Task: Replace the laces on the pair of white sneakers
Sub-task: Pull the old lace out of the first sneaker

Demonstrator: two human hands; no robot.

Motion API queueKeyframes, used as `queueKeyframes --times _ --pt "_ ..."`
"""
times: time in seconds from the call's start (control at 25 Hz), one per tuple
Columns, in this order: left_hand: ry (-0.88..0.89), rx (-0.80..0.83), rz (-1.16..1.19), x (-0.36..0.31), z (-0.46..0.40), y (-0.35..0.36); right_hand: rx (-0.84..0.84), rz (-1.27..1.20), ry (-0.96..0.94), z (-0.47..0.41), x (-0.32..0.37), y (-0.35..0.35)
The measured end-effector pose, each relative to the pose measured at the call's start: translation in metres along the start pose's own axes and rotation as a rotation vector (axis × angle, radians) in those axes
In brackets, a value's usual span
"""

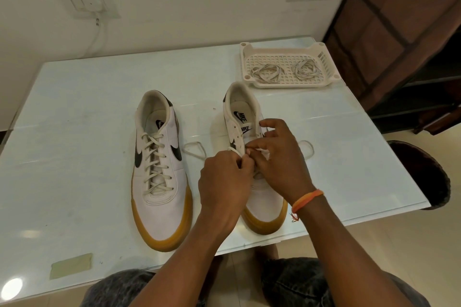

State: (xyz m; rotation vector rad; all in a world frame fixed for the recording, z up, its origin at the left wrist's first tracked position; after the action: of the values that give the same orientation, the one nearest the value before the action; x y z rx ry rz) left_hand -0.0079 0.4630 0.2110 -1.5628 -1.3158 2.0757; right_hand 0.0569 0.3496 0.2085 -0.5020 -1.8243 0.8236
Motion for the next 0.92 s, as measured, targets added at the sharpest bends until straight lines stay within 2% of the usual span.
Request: queueKeyframes --times 0.12,0.24,0.36,0.44,0.52,0.6,0.64,0.76,0.84,0.92 --pt "-0.009 0.009 0.010 0.000 0.001 -0.001 0.002 0.057 0.009 -0.001 -0.001 -0.001" --pt "-0.009 0.011 0.037 0.001 0.001 -0.003 -0.072 -0.005 0.074 -0.006 -0.005 -0.017" --pt "0.006 0.029 0.052 0.002 0.000 -0.001 -0.217 -0.059 0.233 -0.012 -0.031 -0.048" --pt "0.006 0.083 0.086 0.005 -0.005 -0.002 -0.247 0.039 0.367 -0.012 -0.060 -0.065" --pt "-0.087 0.149 0.214 0.012 -0.015 -0.008 -0.241 0.127 0.457 -0.008 -0.080 -0.072" --pt "-0.189 0.141 0.357 0.019 -0.026 -0.021 -0.251 0.104 0.439 -0.007 -0.077 -0.068" --pt "-0.178 0.092 0.380 0.020 -0.030 -0.028 -0.263 0.087 0.374 -0.009 -0.069 -0.065" --pt "0.083 -0.079 0.231 0.005 -0.027 -0.042 -0.268 0.015 0.176 -0.012 -0.040 -0.053" --pt "0.265 -0.059 0.071 -0.013 -0.014 -0.032 -0.210 -0.073 0.133 -0.013 -0.030 -0.044" --pt "0.348 0.026 -0.077 -0.023 -0.002 -0.010 -0.060 -0.086 0.034 -0.013 -0.020 -0.030"
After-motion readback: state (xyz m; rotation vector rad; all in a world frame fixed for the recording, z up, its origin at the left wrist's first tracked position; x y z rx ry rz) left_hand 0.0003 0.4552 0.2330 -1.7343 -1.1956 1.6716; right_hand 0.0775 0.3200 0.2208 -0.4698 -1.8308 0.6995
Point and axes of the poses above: each hand's wrist, its own z-axis away from the middle knuckle, its own y-axis out of the palm, x = y × z, the point moved 6 cm from there along -z, towards the middle knuckle, and after that the axes turned 4 degrees about -x, right-handed, at the moved point
